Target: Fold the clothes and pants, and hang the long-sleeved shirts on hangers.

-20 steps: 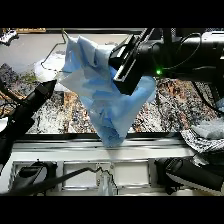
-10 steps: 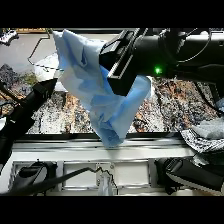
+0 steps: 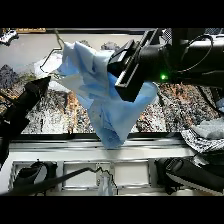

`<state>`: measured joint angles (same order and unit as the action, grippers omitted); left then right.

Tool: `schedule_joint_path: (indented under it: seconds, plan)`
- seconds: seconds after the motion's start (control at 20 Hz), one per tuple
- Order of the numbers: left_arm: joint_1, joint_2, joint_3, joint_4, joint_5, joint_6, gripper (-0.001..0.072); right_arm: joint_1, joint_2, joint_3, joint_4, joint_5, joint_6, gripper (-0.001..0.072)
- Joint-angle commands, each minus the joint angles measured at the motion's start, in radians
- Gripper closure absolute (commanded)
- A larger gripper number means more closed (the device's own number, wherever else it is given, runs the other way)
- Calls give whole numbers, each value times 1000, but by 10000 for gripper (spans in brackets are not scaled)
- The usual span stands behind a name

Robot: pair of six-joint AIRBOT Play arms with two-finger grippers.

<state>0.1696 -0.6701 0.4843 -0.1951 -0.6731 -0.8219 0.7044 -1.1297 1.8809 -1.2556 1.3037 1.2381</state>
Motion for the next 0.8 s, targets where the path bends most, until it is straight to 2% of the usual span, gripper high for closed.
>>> schedule_joint_path:
  seconds: [0.0, 0.2, 0.4, 0.55, 0.75]
  plan:
    - [34, 0, 1, 2, -23, 1, 699, 0, 11, 1, -116, 50, -45, 692]
    - [57, 0, 1, 7, 13, 47, 698, 0, 18, 1, -143, 113, -55, 692]
    - [84, 1, 2, 6, 12, 45, 698, 0, 33, 1, -192, 169, -60, 692]
    - [84, 3, 27, -1, -62, 45, 698, 0, 30, 0, -263, 198, -62, 693]
    - [74, 9, 175, 24, -180, 47, 698, 0, -10, 0, -401, 200, -63, 693]
